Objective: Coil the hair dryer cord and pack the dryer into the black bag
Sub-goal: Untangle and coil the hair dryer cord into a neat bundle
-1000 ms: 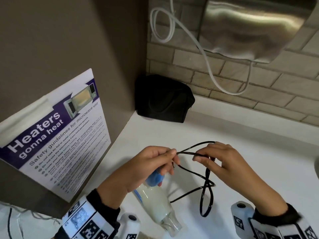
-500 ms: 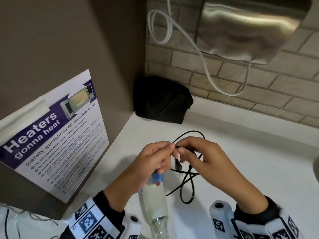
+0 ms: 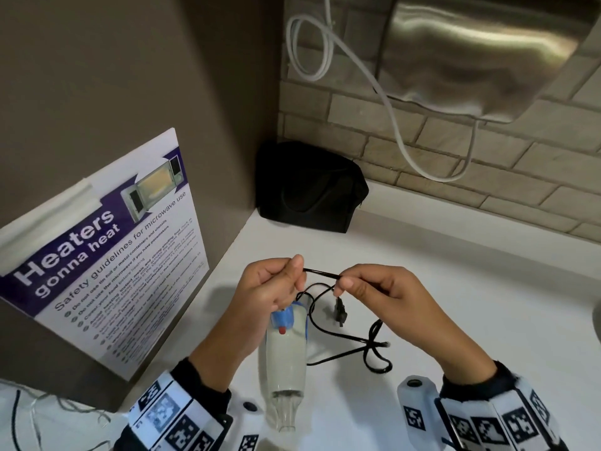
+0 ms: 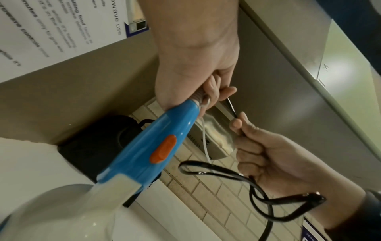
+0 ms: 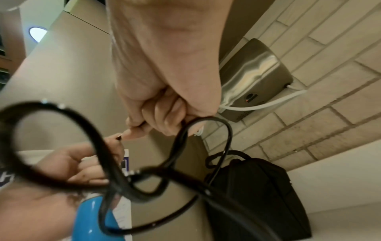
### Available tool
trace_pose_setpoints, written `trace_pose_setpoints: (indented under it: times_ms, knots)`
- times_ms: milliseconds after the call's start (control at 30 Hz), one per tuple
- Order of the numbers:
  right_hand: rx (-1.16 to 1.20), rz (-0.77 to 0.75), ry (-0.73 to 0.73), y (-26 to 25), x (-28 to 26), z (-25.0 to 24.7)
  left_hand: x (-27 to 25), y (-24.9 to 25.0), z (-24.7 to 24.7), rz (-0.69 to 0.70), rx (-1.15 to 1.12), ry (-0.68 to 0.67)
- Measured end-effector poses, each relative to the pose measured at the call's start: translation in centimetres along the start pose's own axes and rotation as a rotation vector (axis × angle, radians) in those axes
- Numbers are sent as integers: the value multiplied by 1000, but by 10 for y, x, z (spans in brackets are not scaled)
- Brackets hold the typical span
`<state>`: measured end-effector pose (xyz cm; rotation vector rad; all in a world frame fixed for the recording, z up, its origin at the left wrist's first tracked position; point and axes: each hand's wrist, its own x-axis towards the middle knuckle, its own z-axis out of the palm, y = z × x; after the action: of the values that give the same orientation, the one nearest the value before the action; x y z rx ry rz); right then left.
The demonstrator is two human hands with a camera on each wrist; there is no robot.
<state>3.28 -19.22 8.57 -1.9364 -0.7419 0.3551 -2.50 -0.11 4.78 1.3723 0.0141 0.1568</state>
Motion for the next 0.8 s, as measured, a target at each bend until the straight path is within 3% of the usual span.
trace_pose_setpoints:
  times_ms: [167, 433, 633, 800]
  knots:
    - [2, 42, -6, 20, 2, -5, 3, -4, -16, -47, -128, 73]
    - [-61, 111, -20, 43, 9, -9, 4, -7, -46, -68, -129, 195]
    - [-128, 101, -102, 49, 11, -14, 5, -9, -56, -106, -132, 210]
    - [-218, 255, -271, 44, 8, -39, 3, -12, -70, -123, -189, 314]
